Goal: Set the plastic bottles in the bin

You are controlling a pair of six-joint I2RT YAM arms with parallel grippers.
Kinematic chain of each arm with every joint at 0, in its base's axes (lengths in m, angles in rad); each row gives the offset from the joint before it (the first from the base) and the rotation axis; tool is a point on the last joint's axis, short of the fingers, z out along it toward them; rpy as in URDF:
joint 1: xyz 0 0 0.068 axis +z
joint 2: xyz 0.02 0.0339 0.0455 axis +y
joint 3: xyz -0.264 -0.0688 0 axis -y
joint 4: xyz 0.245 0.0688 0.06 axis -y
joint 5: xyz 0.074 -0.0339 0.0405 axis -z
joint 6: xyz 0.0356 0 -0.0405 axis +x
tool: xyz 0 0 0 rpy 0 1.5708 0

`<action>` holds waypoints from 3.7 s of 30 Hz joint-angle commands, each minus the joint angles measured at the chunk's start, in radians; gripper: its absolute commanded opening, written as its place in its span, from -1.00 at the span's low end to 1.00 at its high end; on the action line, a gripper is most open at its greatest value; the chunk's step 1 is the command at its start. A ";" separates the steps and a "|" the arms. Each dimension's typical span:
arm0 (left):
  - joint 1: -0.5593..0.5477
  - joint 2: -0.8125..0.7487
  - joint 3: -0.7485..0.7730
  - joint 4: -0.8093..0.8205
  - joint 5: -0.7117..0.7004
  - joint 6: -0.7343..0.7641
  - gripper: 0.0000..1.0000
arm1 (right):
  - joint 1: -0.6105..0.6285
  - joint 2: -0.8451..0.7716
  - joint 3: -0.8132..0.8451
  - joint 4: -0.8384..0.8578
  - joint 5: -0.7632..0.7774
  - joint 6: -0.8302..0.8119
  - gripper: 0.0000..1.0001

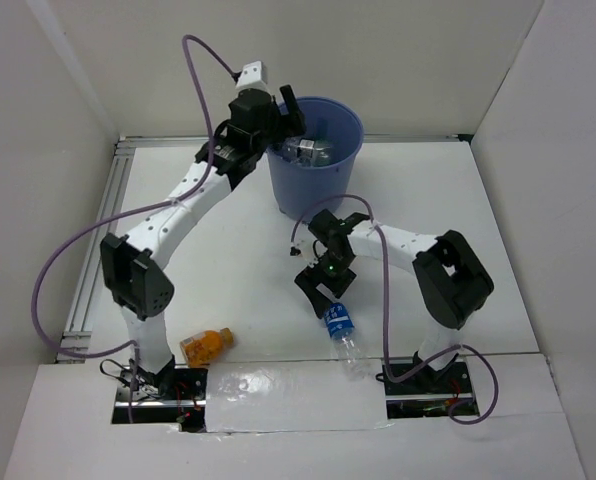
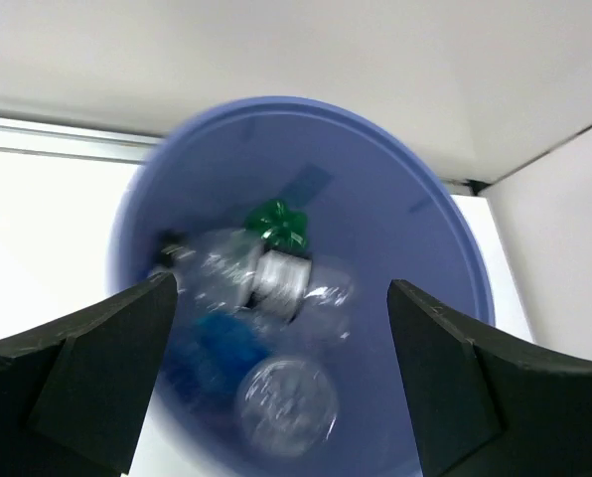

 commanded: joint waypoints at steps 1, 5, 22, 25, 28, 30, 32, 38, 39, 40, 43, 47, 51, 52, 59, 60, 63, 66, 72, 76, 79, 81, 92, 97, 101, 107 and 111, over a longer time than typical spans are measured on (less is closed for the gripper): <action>-0.016 -0.208 -0.066 0.058 -0.088 0.139 0.99 | 0.048 0.045 0.065 -0.065 0.106 0.035 0.90; -0.064 -0.446 -0.312 0.036 -0.125 0.173 0.99 | 0.088 0.114 0.105 -0.111 0.167 0.035 0.61; -0.356 -0.882 -0.995 -0.586 -0.097 -0.599 0.99 | 0.028 0.073 0.545 -0.314 -0.123 -0.295 -1.00; -0.445 -0.839 -0.957 -0.685 -0.111 -0.674 0.99 | -0.061 0.064 0.789 -0.305 -0.202 -0.359 -1.00; -0.485 -0.762 -0.900 -0.797 -0.102 -0.746 0.99 | -0.108 0.110 1.081 -0.326 -0.293 -0.380 -1.00; -0.495 -0.689 -0.860 -0.853 -0.102 -0.746 0.99 | -0.145 0.137 1.277 -0.326 -0.380 -0.362 -1.00; -0.495 -0.649 -0.837 -0.906 -0.141 -0.672 0.99 | -0.179 0.128 1.329 -0.236 -0.480 -0.277 -1.00; -0.492 -0.518 -0.737 -0.984 -0.200 -0.395 0.99 | -0.349 0.004 1.193 0.403 -0.640 0.166 -1.00; -0.492 -0.495 -0.723 -1.002 -0.189 -0.327 0.99 | -0.367 0.004 1.208 0.459 -0.626 0.204 -1.00; -0.482 -0.453 -0.701 -1.013 -0.178 -0.288 0.99 | -0.392 0.004 1.208 0.512 -0.594 0.230 -1.00; -0.473 -0.402 -0.650 -1.061 -0.143 -0.185 0.99 | -0.403 -0.005 1.184 0.674 -0.406 0.241 -1.00; -0.420 -0.313 -0.625 -1.116 -0.129 -0.130 0.99 | -0.438 0.096 1.193 0.755 -0.358 0.252 -1.00; -0.393 -0.268 -0.708 -1.116 -0.106 -0.110 0.99 | -0.438 0.166 1.145 0.788 -0.313 0.220 -0.94; -0.378 -0.259 -0.720 -1.116 -0.091 -0.090 0.99 | -0.438 0.186 1.145 0.774 -0.313 0.219 -0.85; -0.341 -0.175 -0.734 -1.111 -0.036 -0.091 0.99 | -0.473 0.216 1.055 0.754 -0.338 0.259 0.73; -0.341 -0.159 -0.734 -1.120 -0.022 -0.091 0.99 | -0.489 0.216 1.041 0.754 -0.348 0.259 0.73; -0.350 -0.136 -0.734 -1.121 0.041 -0.081 0.99 | -0.513 0.173 0.972 0.745 -0.367 0.281 0.75; -0.376 -0.115 -0.757 -1.121 0.104 -0.070 0.99 | -0.552 0.124 0.876 0.789 -0.407 0.310 0.75; -0.400 -0.040 -0.789 -1.121 0.127 -0.071 0.99 | -0.592 0.033 0.719 0.867 -0.468 0.357 0.78; -0.389 0.026 -0.820 -1.121 0.115 -0.096 0.99 | -0.613 -0.036 0.610 0.924 -0.514 0.381 0.78; -0.377 0.046 -0.843 -1.121 0.105 -0.122 0.99 | -0.613 -0.091 0.550 0.936 -0.539 0.381 0.78; -0.367 0.059 -0.843 -1.111 0.105 -0.113 0.99 | -0.622 -0.134 0.512 0.946 -0.549 0.381 0.78; -0.367 0.042 -0.799 -1.117 0.107 -0.113 -0.88 | -0.667 -0.278 0.410 0.937 -0.539 0.370 0.74; -0.377 -0.047 -0.589 -1.117 0.150 -0.122 -1.00 | -0.723 -0.321 0.400 0.832 -0.526 0.287 0.03; -0.396 -0.127 -0.259 -1.117 0.164 -0.122 -1.00 | -0.765 -0.372 0.409 0.696 -0.484 0.163 -0.23; -0.362 -0.099 0.376 -1.046 0.090 0.011 -1.00 | -0.834 -0.485 0.279 0.529 -0.413 -0.022 0.38; -0.225 -0.217 0.250 -0.568 0.211 0.077 -1.00 | -0.855 -0.528 0.173 0.381 -0.434 -0.156 -1.00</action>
